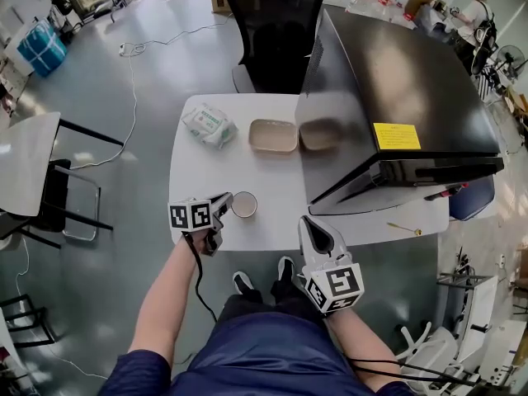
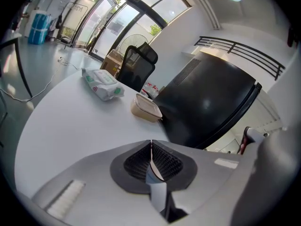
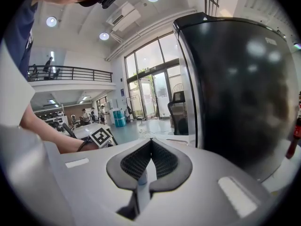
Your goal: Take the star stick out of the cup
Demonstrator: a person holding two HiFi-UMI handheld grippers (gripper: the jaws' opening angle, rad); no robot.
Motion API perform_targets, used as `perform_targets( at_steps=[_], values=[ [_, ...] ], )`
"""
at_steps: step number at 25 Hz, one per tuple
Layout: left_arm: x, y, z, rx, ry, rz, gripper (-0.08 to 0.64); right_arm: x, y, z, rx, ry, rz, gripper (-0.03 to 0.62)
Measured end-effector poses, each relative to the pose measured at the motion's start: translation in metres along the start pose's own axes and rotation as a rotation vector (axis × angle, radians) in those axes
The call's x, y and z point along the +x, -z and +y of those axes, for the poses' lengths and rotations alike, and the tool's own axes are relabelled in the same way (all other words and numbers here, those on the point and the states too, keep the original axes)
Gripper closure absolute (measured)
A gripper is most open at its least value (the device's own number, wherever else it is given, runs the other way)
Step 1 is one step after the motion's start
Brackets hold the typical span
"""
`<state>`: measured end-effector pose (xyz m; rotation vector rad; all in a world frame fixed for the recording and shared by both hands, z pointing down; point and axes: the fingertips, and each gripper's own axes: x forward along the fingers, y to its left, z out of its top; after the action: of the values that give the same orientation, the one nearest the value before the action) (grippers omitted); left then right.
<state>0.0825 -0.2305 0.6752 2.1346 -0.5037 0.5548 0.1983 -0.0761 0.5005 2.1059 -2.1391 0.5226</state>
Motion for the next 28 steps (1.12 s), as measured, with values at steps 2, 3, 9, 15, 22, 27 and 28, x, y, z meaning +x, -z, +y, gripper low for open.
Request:
perform_targets(
  at_steps=[2, 3, 9, 15, 22, 27, 28],
  values=[
    [-0.001, -0.002, 0.000, -0.011, 0.000, -0.014, 0.549, -0.001, 0.001, -0.001, 0.000, 0.002, 0.000, 0.586],
    [-0.002, -0.003, 0.000, -0.013, 0.001, -0.021, 0.549, -0.001, 0.001, -0.001, 0.000, 0.003, -0.001, 0.586],
    [-0.011, -0.007, -0.003, -0.043, 0.011, -0.063, 0.549, 0.000, 0.000, 0.002, -0.004, -0.012, 0.000, 0.586],
    [-0.028, -0.014, -0.004, -0.056, -0.004, -0.138, 0.549, 0.007, 0.000, 0.008, -0.012, -0.049, 0.003, 0.586],
    [-0.061, -0.028, -0.010, -0.080, -0.025, -0.245, 0.549, 0.014, -0.008, 0.021, -0.034, -0.114, -0.001, 0.586],
    [-0.093, -0.040, -0.020, -0.098, -0.037, -0.347, 0.550, 0.020, -0.017, 0.032, -0.059, -0.169, -0.012, 0.586],
    [-0.100, -0.043, -0.022, -0.095, -0.044, -0.367, 0.550, 0.021, -0.019, 0.034, -0.063, -0.180, -0.014, 0.586]
  ],
)
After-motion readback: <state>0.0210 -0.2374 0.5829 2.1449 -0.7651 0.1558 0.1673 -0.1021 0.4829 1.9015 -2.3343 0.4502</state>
